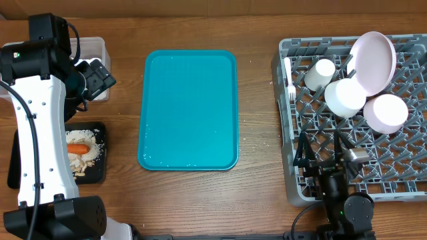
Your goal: Sort waste into correct bins and load items into the dishwasher rack
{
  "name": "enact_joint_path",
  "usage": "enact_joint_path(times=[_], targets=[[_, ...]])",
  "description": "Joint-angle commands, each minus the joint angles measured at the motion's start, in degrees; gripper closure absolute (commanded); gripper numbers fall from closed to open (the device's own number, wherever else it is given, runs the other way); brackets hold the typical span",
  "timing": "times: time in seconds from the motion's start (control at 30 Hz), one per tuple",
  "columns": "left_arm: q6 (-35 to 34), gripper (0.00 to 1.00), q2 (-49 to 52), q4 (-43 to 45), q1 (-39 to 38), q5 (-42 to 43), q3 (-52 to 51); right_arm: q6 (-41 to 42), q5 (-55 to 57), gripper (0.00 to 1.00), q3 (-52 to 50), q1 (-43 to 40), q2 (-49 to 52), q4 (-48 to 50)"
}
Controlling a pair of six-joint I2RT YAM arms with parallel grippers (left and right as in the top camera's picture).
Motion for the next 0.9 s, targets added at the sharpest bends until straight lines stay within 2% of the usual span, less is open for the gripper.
enact_joint_path(times=[0.0,0.07,0.87], targets=[[-0.9,0.00,-0.1,0.1,0.3,0.1,0.5,-1.4,0.2,0.00,-0.6,-0.2,-0.6,-2.8],[-0.9,0.00,-0.1,0.1,0.3,0.0,0.5,-1.4,0.1,0.00,-0.6,-0.2,-0.6,-5.1],[-0.9,0.00,-0.1,0.1,0.3,0.1,0.5,-1.5,0.2,0.00,-0.5,-0.2,-0.3,-5.0]])
